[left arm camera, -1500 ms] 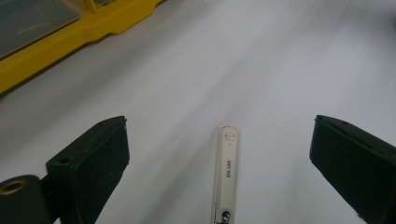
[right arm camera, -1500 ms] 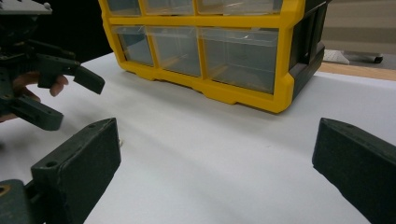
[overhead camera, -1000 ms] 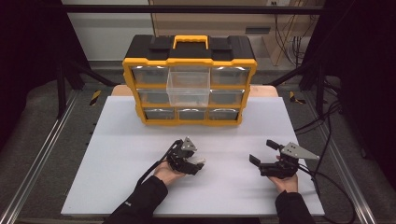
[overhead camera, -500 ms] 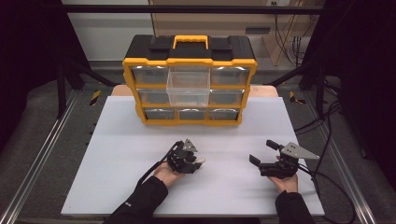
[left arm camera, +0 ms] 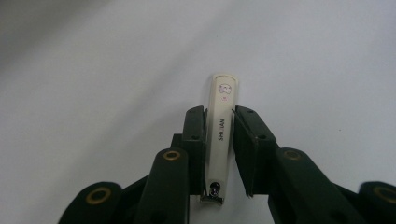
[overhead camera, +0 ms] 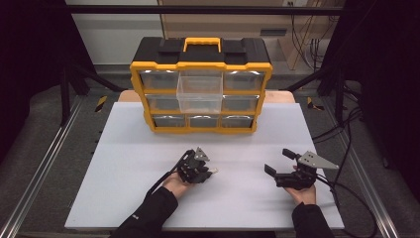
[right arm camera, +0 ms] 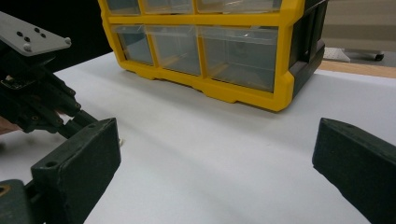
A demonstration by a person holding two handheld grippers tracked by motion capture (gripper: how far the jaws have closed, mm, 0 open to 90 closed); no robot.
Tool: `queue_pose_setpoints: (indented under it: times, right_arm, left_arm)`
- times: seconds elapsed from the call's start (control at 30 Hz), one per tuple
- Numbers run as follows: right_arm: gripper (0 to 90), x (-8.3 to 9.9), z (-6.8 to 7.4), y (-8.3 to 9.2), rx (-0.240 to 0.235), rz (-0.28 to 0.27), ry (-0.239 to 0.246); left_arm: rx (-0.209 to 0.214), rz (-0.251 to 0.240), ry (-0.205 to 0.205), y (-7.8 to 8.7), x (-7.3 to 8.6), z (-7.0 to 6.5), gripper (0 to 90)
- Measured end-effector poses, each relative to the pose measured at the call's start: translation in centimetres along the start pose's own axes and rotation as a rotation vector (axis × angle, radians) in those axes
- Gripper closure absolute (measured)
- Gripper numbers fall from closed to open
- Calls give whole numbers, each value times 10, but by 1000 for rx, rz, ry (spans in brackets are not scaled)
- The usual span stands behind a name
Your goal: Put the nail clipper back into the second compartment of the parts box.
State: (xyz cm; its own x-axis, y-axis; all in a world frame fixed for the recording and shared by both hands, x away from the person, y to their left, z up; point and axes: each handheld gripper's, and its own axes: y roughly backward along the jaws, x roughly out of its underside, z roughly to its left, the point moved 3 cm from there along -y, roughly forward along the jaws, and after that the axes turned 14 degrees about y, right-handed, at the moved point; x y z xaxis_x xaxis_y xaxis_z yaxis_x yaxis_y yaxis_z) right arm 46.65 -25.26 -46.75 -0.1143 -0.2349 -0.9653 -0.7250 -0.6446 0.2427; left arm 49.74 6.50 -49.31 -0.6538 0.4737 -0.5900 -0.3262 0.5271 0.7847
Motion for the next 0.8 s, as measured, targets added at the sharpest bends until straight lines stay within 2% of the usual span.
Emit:
queue_pose_setpoints:
  times: [0.33, 0.6, 0.8]
  right_arm:
    - [18, 0, 0, 0, -3, 0, -1]
    - [18, 0, 0, 0, -2, 1, -2]
    - [18, 0, 0, 0, -2, 5, -4]
  left_arm:
    - [-20, 6, -39, 0, 1, -3, 763]
    - [-26, -6, -33, 1, 0, -3, 765]
    - [-20, -31, -20, 8, -2, -2, 765]
